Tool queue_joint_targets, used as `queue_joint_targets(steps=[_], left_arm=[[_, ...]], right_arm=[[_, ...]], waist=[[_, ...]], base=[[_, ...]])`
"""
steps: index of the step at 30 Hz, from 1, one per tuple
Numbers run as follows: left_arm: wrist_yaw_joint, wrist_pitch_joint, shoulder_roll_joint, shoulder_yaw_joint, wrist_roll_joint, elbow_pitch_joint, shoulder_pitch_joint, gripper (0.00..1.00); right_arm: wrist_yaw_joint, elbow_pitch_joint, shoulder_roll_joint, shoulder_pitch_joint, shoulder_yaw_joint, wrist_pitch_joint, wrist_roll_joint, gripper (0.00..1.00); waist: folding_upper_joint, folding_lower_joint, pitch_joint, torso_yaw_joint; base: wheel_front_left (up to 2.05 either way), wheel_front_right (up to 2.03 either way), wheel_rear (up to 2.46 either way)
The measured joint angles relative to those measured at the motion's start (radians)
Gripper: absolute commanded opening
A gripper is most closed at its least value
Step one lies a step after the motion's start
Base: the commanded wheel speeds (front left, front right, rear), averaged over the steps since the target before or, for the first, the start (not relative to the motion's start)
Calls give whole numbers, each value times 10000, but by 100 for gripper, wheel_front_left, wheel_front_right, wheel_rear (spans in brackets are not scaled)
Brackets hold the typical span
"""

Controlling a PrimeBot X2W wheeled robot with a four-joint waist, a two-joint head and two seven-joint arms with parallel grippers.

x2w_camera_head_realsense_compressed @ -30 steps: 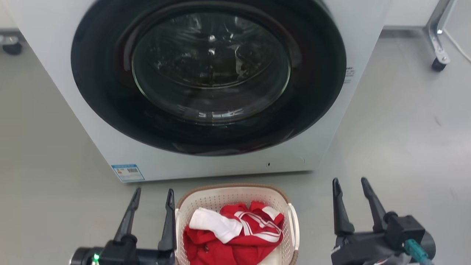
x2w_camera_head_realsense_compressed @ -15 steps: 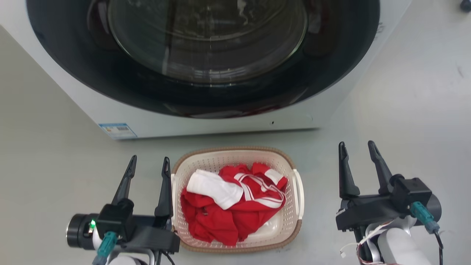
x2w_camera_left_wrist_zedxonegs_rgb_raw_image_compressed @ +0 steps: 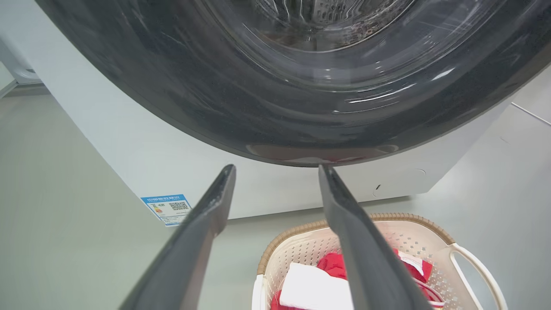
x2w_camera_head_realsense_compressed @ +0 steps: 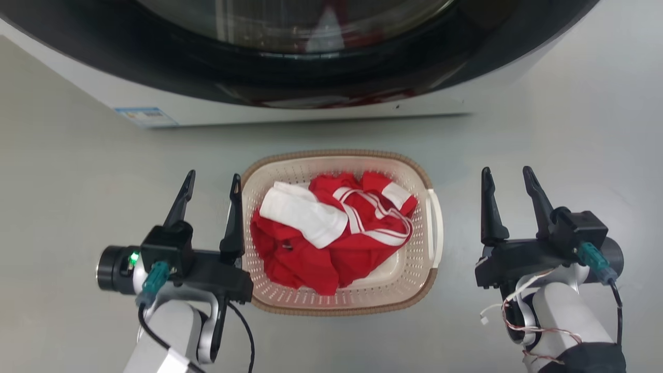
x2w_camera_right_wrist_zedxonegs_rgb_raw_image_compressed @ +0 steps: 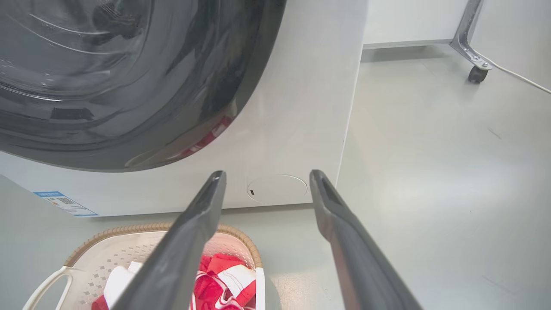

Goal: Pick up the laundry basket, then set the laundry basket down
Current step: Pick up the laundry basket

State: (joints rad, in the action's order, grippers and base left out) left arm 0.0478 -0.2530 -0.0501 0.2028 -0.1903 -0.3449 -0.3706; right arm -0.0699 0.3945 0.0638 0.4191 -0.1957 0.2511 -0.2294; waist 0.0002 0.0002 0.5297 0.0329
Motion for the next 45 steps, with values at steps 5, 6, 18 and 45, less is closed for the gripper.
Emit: queue_joint_targets(steps=[5,6,18,45], left_arm=[[-142,0,65,31,-102,-773,-666,100],[-144,0,79,29,-113,-940,-797,100],[-320,0,134,36,-593,-2840,-1375,100],[-748,0,188,757,-1745,-5442,-2909,100]], right_arm=[[2,426,4,496,13,15,0,100],[10,529,4,613,15,15,0,100],[59,1829,2,1267,-96,56,-65,100],[-15,3292,2,2311,-1151,56,-855,100]], waist=[[0,0,744,84],[0,0,896,104],[-1,-1,2265,345],[-1,-3,3347,408]], base=[[0,0,0],[0,0,0],[0,0,0],[0,0,0]])
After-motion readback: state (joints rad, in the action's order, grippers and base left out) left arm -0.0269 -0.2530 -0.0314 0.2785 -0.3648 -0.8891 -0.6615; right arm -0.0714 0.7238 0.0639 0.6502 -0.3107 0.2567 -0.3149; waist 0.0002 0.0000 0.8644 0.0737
